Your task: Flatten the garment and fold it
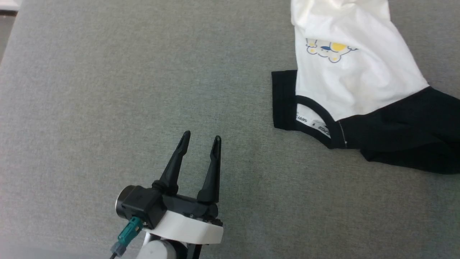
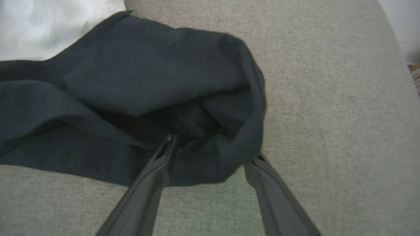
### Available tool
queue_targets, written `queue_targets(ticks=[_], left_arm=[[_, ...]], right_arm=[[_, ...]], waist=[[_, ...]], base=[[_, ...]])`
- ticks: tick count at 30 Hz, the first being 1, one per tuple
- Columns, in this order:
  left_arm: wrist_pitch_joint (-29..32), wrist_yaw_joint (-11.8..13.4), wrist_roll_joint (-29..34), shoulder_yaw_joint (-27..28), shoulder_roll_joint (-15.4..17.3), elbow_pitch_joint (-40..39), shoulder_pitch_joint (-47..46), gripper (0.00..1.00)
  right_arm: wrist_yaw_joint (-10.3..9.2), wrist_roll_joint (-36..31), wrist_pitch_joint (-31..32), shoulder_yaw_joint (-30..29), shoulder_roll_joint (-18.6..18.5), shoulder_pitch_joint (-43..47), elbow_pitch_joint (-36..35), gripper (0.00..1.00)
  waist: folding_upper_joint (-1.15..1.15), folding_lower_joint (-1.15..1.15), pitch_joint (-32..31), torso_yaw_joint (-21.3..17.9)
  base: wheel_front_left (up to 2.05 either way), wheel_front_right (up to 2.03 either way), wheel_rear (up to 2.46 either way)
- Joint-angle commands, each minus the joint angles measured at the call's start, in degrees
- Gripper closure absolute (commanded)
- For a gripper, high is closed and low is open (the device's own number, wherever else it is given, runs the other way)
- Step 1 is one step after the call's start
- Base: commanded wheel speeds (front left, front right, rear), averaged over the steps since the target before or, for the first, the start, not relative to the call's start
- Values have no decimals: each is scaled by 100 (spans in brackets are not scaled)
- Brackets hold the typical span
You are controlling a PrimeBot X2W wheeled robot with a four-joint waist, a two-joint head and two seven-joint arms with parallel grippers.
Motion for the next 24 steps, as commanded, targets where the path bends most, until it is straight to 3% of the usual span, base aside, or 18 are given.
queue_targets(ticks=[1, 2, 3, 4, 5, 14, 18, 24], left_arm=[[-27, -20, 39, -20, -28, 8, -89, 0], [-27, -18, 36, -32, -34, 10, -99, 0], [-27, -14, 34, -42, -39, 11, -106, 0], [-27, -6, 27, -45, -44, 9, -109, 0], [-27, -3, 20, -45, -48, 8, -112, 0], [-27, 18, -11, 32, -69, 32, -96, 0], [-27, -29, -10, 100, -73, 61, -132, 0], [-27, -77, -4, 174, -76, 80, -139, 0]], right_arm=[[-6, -56, 8, 38, -52, -130, 115, 0], [-6, -94, 34, 121, -120, -167, 221, 2], [-6, -115, 65, 203, -180, -199, 313, 54], [-6, -107, 96, 254, -209, -237, 406, 89], [-6, -128, 155, 339, -276, -252, 490, 100], [-6, -5, 478, 941, -1058, -446, 440, 100], [-6, -65, 611, 1073, -1869, -711, 232, 100], [-6, -334, 600, 1377, -3411, -830, 41, 100]], waist=[[0, -1, 110, 125], [0, -1, 132, 157], [0, -1, 152, 185], [0, -1, 168, 207], [0, -1, 177, 222], [0, -1, 65, 8], [0, -1, -57, -177], [0, -1, -148, -248]], base=[[0, 0, 0], [0, 0, 0], [0, 0, 0], [0, 0, 0], [0, 0, 0], [0, 0, 0], [0, 0, 0], [0, 0, 0]])
